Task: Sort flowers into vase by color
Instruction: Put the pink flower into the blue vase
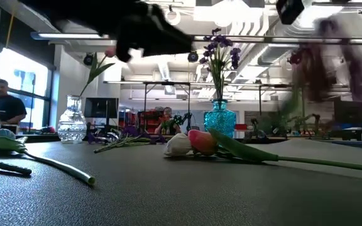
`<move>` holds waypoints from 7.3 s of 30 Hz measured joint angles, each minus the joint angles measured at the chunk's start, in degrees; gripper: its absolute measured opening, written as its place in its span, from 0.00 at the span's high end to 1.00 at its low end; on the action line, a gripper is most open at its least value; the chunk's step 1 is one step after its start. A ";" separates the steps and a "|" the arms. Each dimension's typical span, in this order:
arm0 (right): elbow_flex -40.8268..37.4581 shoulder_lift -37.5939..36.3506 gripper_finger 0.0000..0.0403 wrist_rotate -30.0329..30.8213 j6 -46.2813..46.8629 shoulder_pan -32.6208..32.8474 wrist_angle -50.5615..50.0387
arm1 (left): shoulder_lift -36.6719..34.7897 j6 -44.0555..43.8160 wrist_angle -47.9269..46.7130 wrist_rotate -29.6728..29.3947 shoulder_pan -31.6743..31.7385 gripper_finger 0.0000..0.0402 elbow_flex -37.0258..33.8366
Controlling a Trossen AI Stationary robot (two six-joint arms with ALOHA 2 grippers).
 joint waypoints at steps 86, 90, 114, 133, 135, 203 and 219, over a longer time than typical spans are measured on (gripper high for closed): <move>16.76 5.58 0.56 29.01 -5.79 19.83 -29.57 | 40.90 7.85 -52.25 20.74 15.39 0.99 53.25; 16.76 8.00 0.56 29.09 -4.34 19.83 -29.60 | 40.22 6.07 -52.25 22.78 15.77 0.99 53.25; 16.76 28.77 0.56 27.69 18.17 26.97 -23.77 | 22.26 -12.26 -48.13 38.88 19.31 1.00 53.27; 16.74 41.67 0.56 45.72 34.63 27.67 -34.01 | -0.17 -32.38 -1.92 47.35 18.17 1.00 15.88; 16.74 41.60 0.56 43.64 30.44 24.53 -33.60 | -2.96 -32.98 3.51 43.99 17.44 1.00 10.36; 17.57 12.01 0.99 9.63 -11.13 -30.61 -22.05 | -4.32 -26.45 18.84 7.37 19.88 0.58 -14.68; 17.57 13.21 1.00 -0.91 -9.96 -49.85 -26.75 | -4.32 -25.30 18.87 6.48 19.66 0.56 -14.70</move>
